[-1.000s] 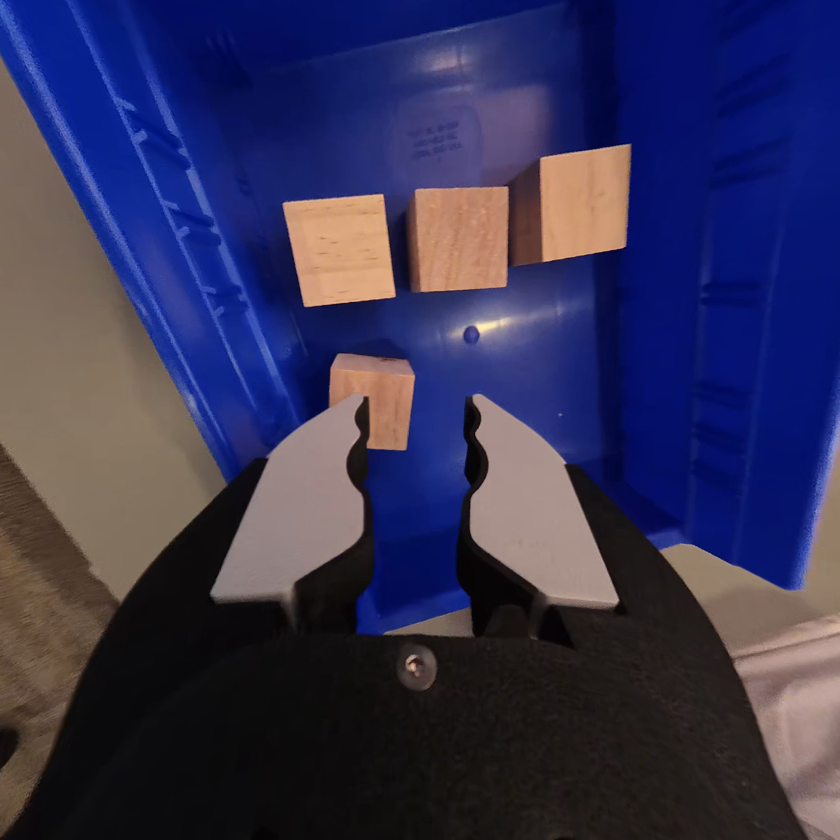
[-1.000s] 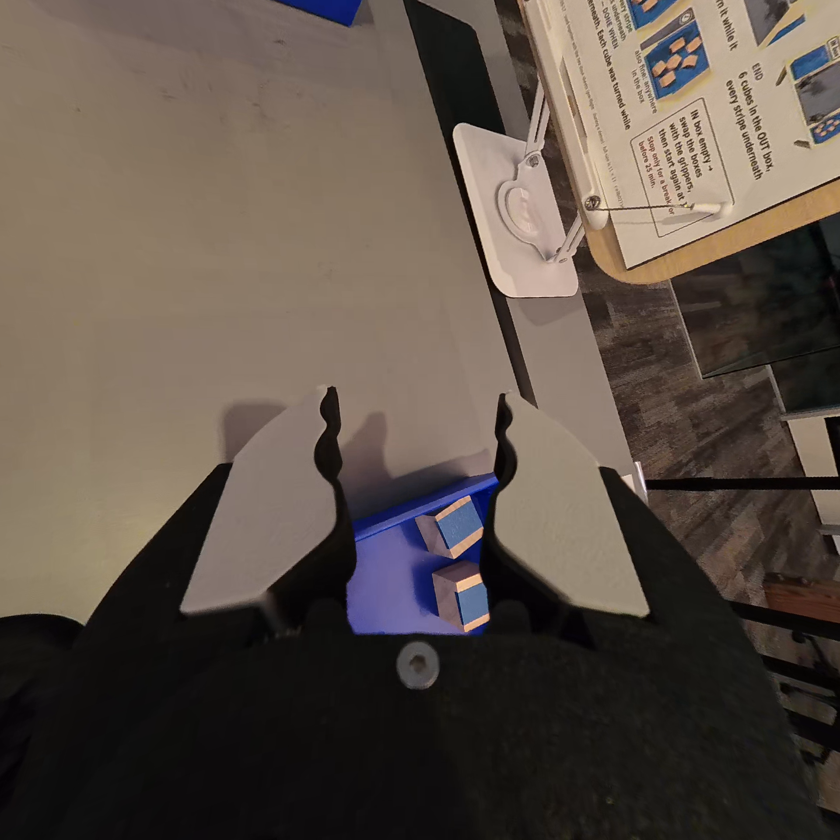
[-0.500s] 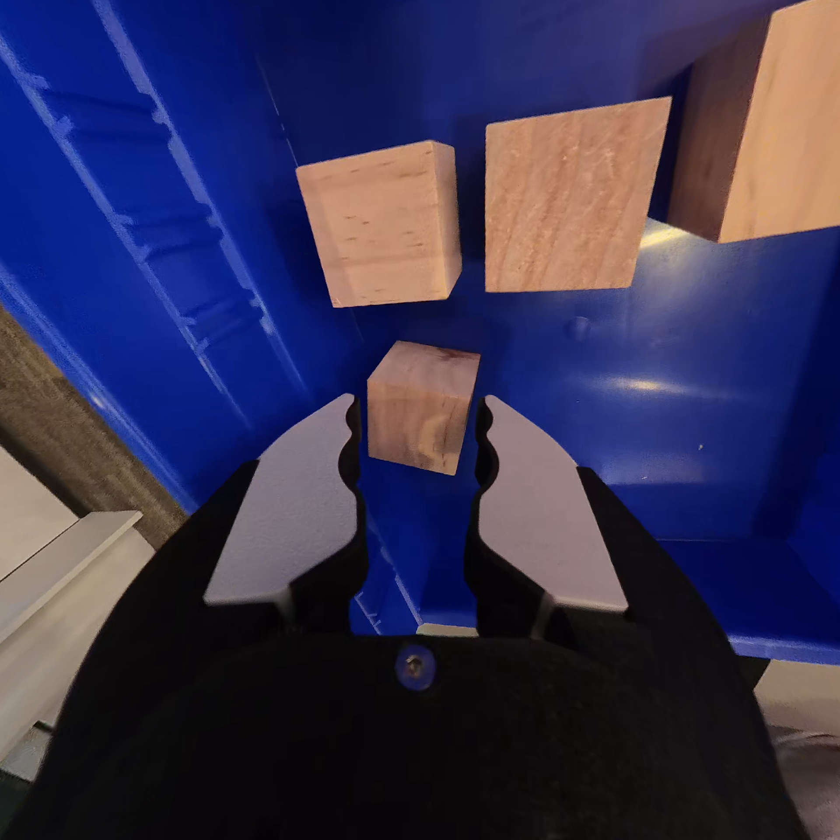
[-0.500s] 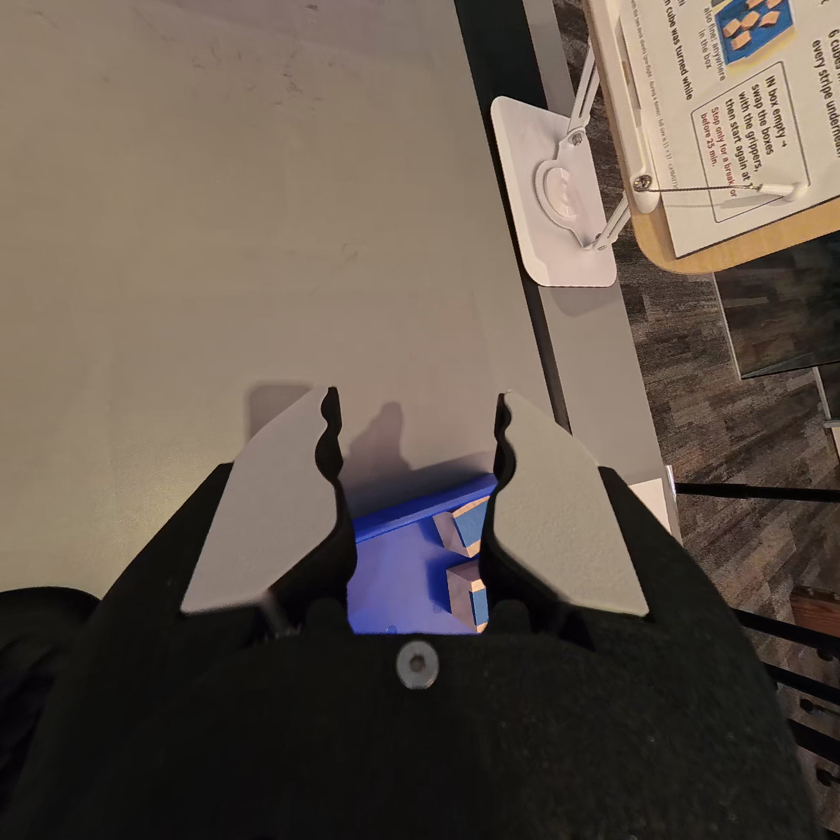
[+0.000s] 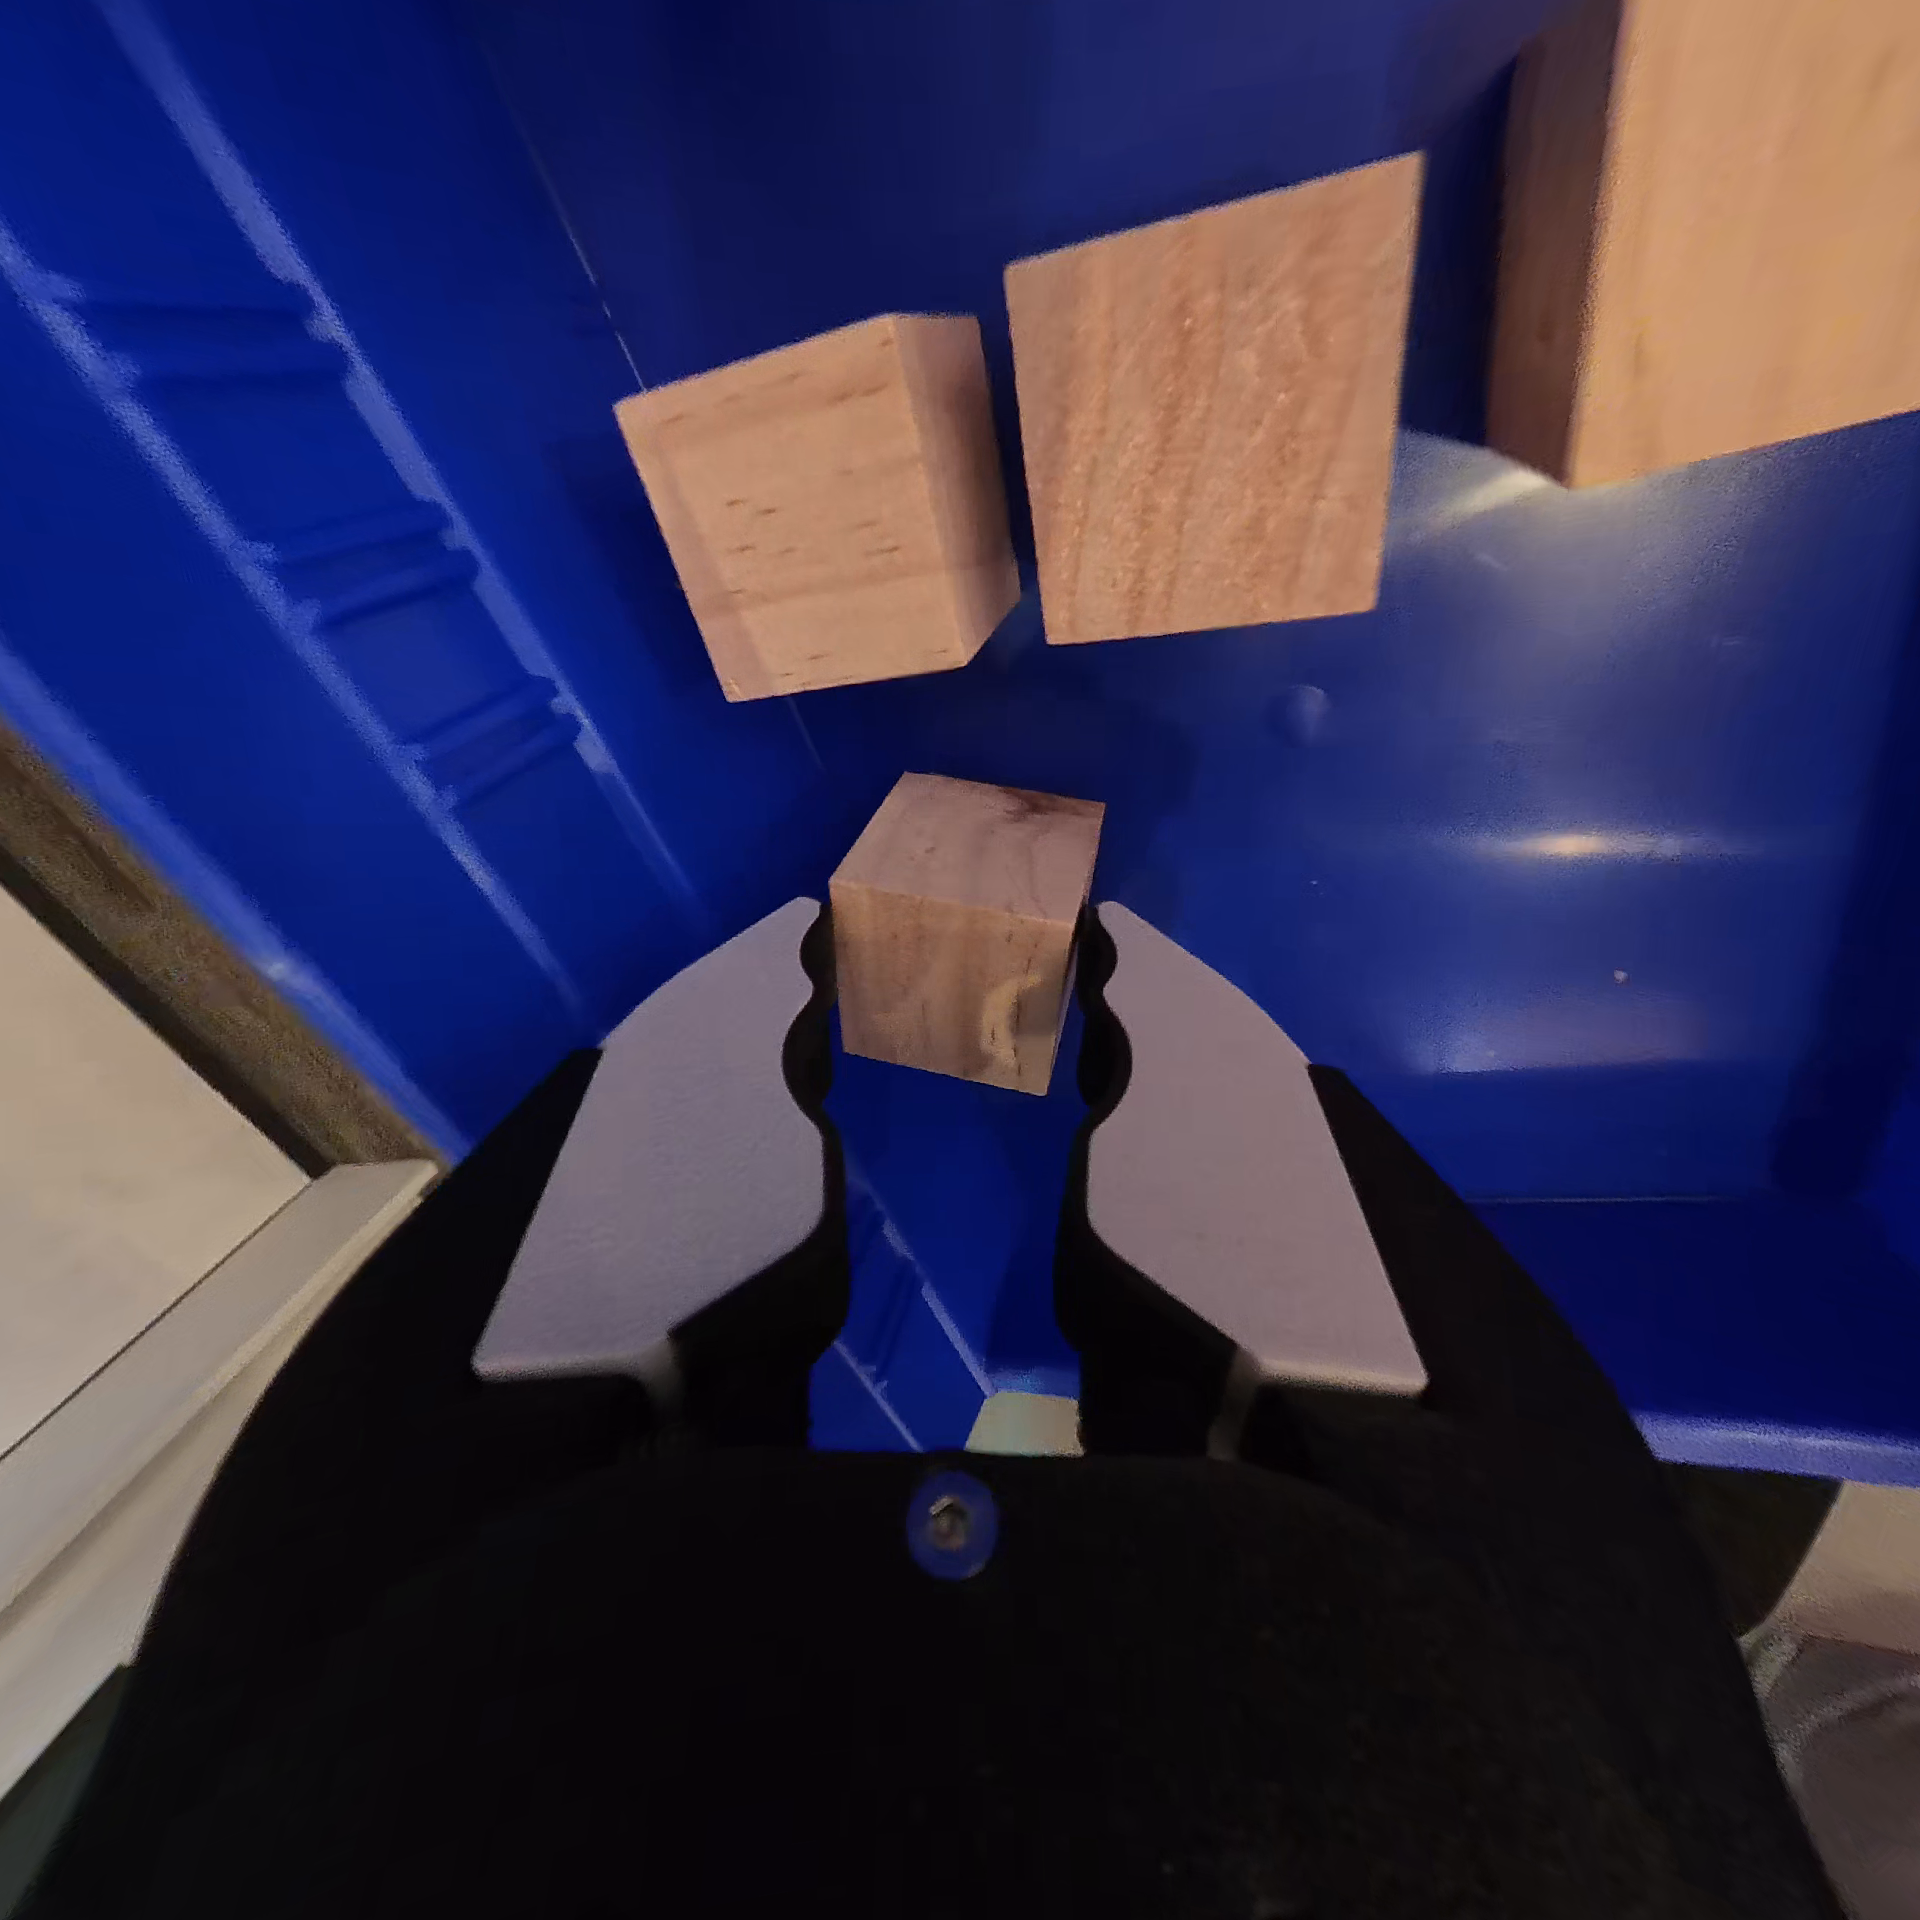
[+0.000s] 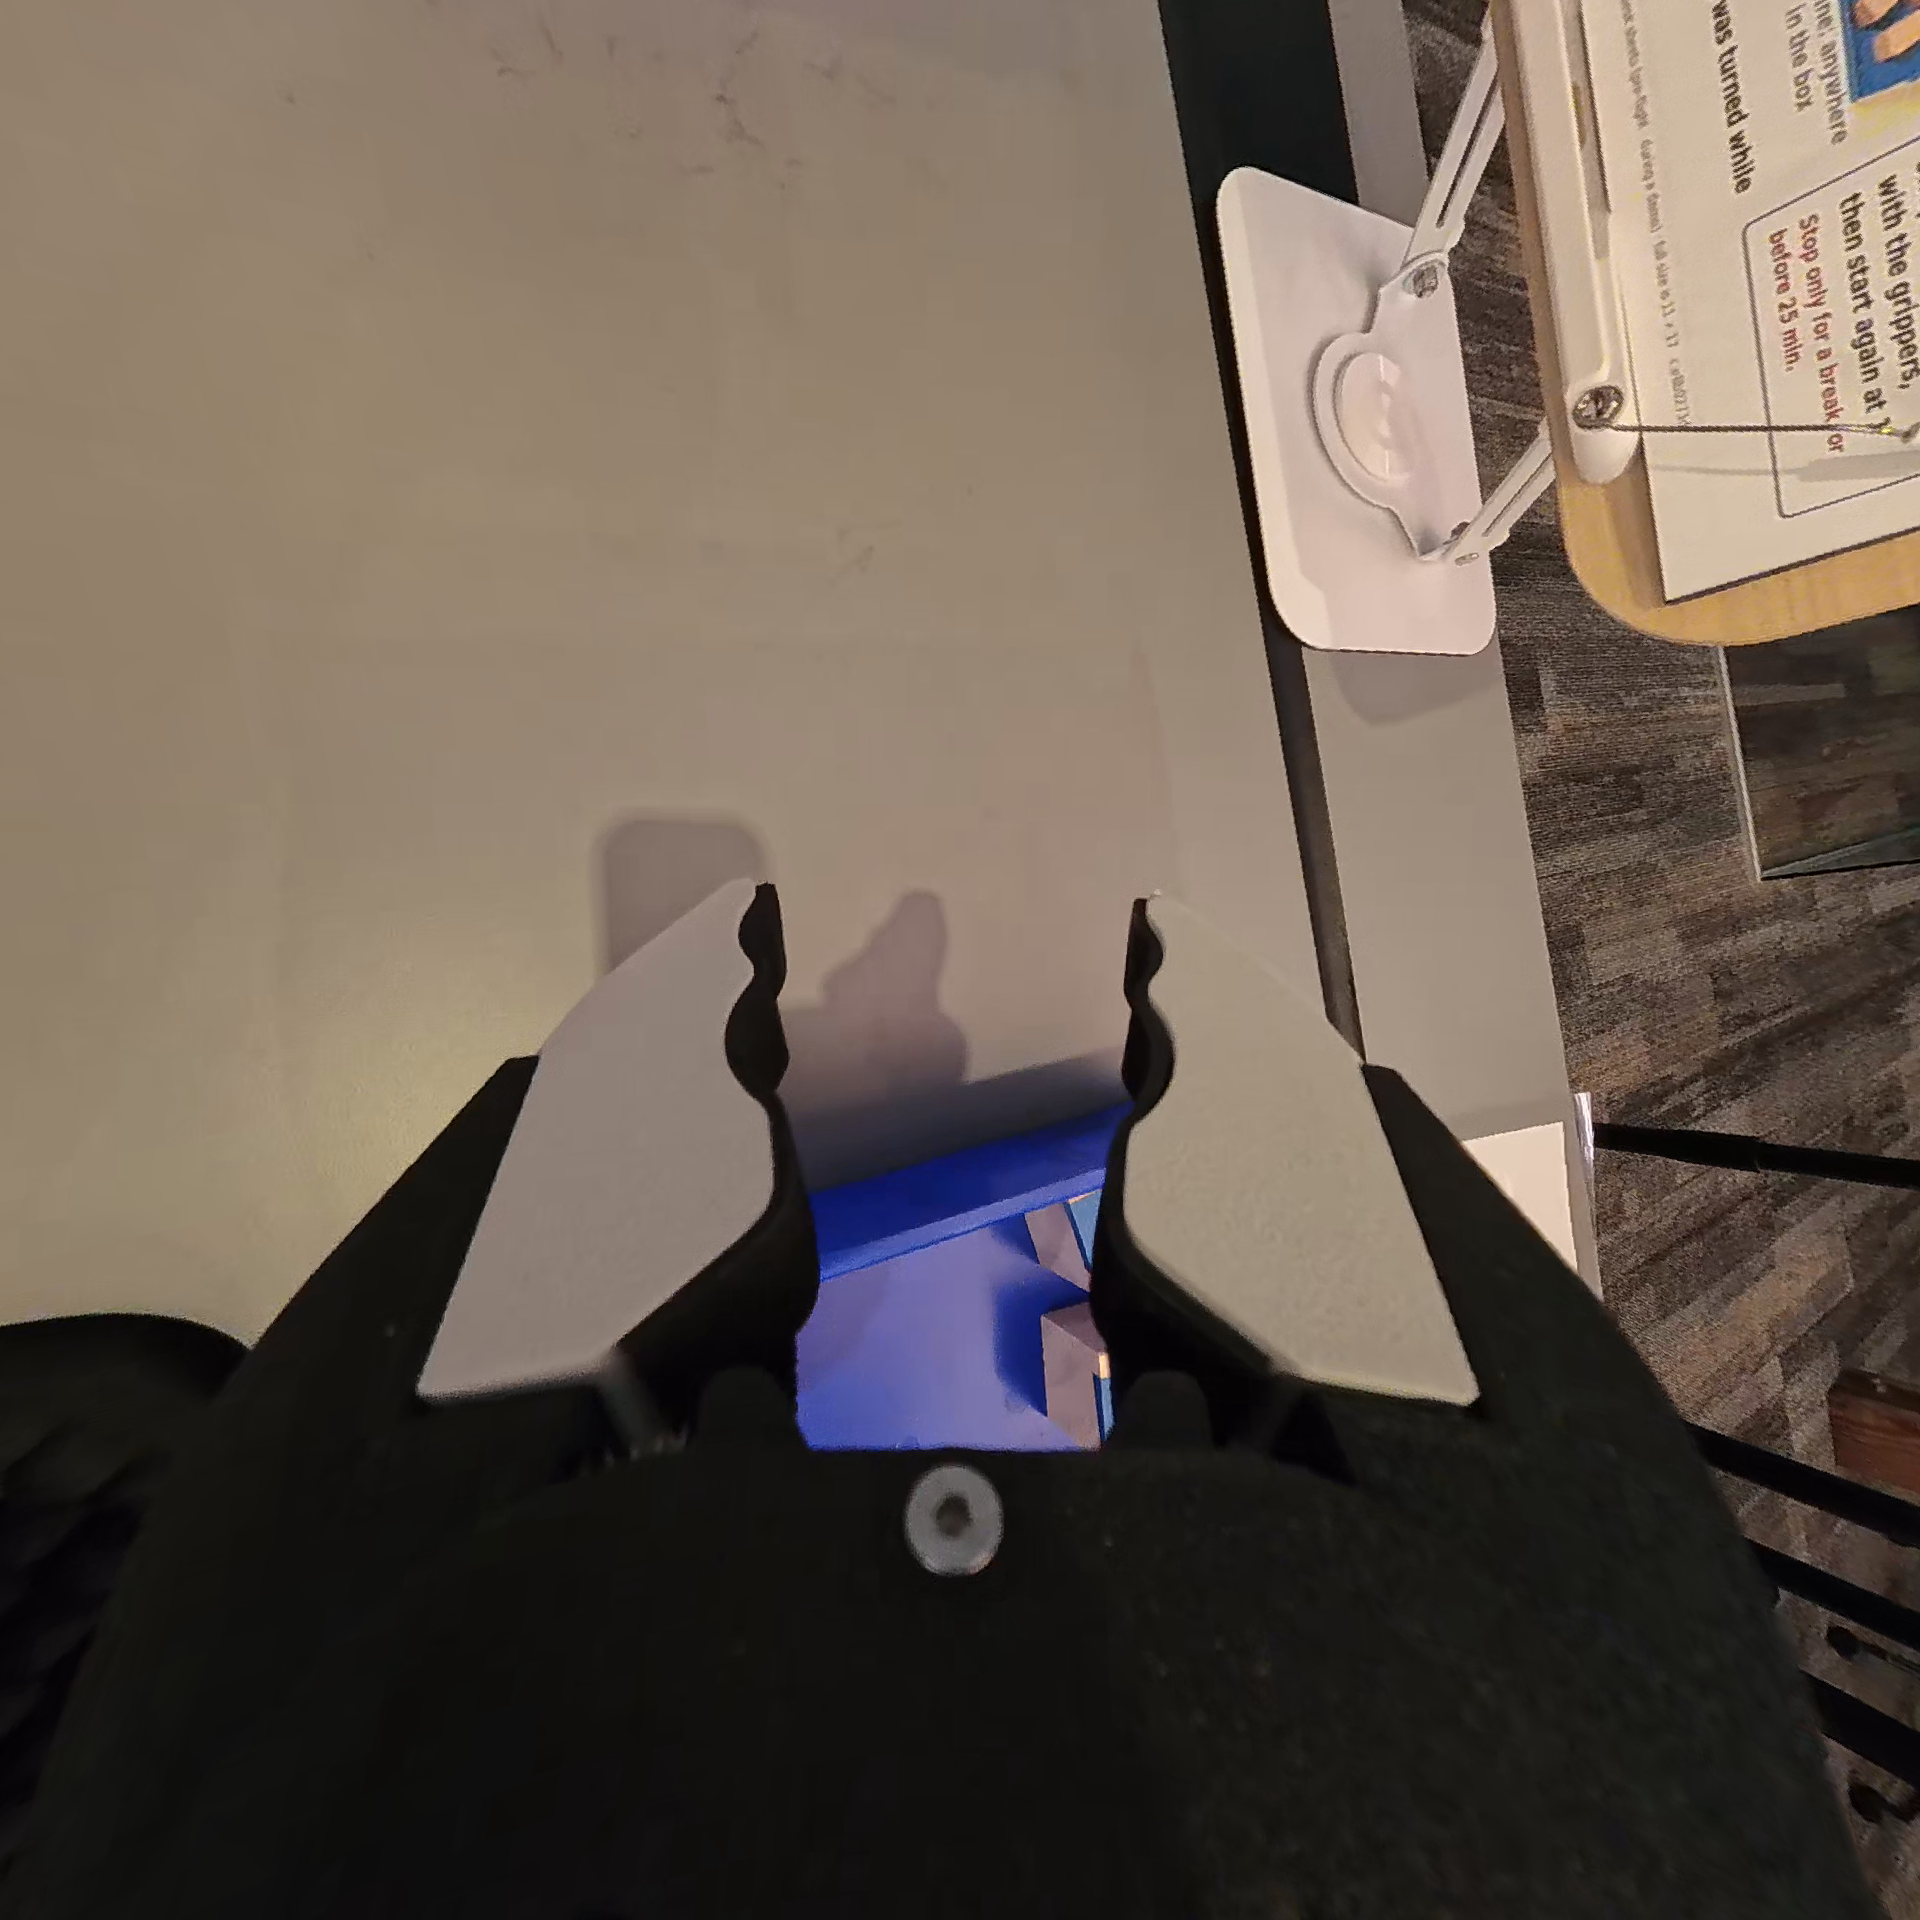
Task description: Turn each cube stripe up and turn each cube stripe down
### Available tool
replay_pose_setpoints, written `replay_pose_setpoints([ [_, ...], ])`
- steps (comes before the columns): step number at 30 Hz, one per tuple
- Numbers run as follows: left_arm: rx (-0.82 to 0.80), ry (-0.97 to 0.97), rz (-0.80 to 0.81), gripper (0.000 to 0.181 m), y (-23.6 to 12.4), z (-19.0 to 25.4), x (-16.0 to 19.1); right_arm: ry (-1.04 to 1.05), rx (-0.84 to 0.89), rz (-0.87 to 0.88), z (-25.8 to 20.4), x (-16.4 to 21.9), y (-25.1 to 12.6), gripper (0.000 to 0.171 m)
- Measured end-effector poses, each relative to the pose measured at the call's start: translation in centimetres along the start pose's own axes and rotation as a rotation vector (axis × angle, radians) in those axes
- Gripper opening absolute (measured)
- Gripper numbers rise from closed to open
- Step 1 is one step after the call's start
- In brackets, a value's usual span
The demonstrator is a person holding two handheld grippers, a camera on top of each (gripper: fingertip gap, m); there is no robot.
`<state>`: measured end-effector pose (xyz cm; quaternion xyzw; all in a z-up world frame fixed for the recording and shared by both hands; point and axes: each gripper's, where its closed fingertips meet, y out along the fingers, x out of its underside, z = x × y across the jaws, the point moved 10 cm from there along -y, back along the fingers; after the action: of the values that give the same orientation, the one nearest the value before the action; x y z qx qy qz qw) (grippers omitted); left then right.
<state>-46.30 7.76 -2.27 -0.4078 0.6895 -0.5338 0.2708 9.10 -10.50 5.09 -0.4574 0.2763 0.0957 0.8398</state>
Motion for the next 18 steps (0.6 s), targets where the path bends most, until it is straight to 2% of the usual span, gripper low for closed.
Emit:
replay_pose_setpoints([
  [2,0.032,0.017,0.1,0.045,-2.0,0.3,0.3,-0.009,0.01,0.01,0.0,-0.3,0.0,0.062],
  [5,0.181,0.068,0.39,0.045,-6.9,1.2,1.3,-0.04,0.049,0.057,-0.1,-1.4,-0.1,0.062],
  [9,0.559,0.231,0.86,0.045,-14.0,4.2,3.0,-0.107,0.141,0.22,-0.8,-5.2,0.4,0.062],
  [11,0.798,0.369,0.998,0.045,-16.4,6.5,3.4,-0.13,0.189,0.331,-1.9,-8.0,1.1,0.064],
  [14,1.131,0.553,1.031,0.044,-18.1,10.2,3.0,-0.175,0.205,0.445,-4.7,-11.9,2.4,0.065],
  [18,1.472,0.635,0.92,0.044,-18.2,14.9,1.2,-0.291,0.306,0.508,-8.2,-15.2,2.8,0.068],
])
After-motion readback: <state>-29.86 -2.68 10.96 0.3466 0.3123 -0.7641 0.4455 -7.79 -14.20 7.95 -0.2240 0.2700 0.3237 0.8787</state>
